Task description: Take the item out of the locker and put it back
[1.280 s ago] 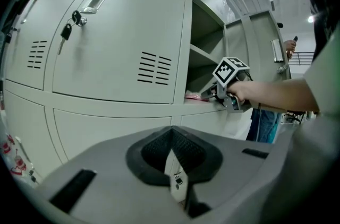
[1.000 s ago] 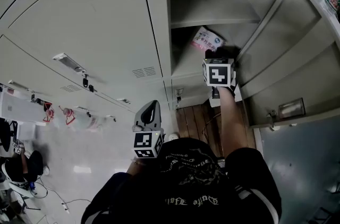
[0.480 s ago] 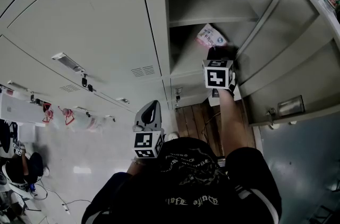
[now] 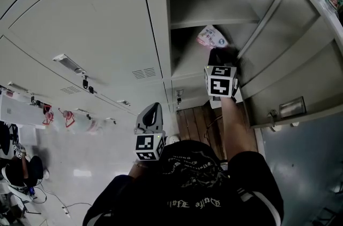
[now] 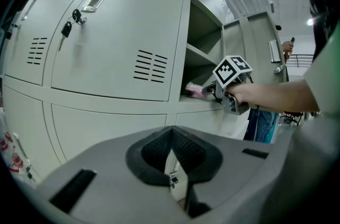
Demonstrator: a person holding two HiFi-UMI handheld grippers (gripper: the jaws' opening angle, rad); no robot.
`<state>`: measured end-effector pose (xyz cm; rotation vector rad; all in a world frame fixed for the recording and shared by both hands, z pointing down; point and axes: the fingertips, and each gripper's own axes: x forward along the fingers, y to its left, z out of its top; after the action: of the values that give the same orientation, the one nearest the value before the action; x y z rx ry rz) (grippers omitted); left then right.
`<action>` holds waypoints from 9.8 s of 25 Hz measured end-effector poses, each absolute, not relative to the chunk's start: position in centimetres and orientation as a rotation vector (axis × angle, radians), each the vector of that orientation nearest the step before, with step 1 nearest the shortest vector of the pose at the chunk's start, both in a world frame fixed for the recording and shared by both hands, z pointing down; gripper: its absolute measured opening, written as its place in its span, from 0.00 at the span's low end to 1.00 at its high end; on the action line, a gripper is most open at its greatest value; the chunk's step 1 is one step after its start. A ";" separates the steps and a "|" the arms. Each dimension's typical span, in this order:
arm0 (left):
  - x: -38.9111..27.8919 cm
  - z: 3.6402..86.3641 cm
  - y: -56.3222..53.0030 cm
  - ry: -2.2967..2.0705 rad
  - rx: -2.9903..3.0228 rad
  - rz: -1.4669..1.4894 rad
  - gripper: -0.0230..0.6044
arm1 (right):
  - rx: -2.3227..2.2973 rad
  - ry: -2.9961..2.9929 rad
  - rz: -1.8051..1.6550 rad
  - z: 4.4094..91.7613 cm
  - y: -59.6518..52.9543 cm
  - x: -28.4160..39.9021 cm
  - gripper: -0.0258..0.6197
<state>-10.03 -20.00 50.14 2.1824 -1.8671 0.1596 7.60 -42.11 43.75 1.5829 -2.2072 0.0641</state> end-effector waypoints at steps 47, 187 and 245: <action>-9.5 49.5 -13.7 -1.737 2.290 0.115 0.05 | 1.615 -2.216 0.023 44.0 -20.6 6.9 0.08; -10.2 47.0 -7.0 -1.802 2.348 0.114 0.05 | 1.544 -2.621 -0.350 23.3 -19.8 5.8 0.39; -5.2 45.1 -3.4 -1.710 2.462 0.047 0.05 | 1.687 -2.492 0.067 42.9 -5.9 9.4 0.09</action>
<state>-5.15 -3.38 45.11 2.4616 -1.7104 0.0466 9.36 -5.92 42.90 1.6873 -2.4917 0.0669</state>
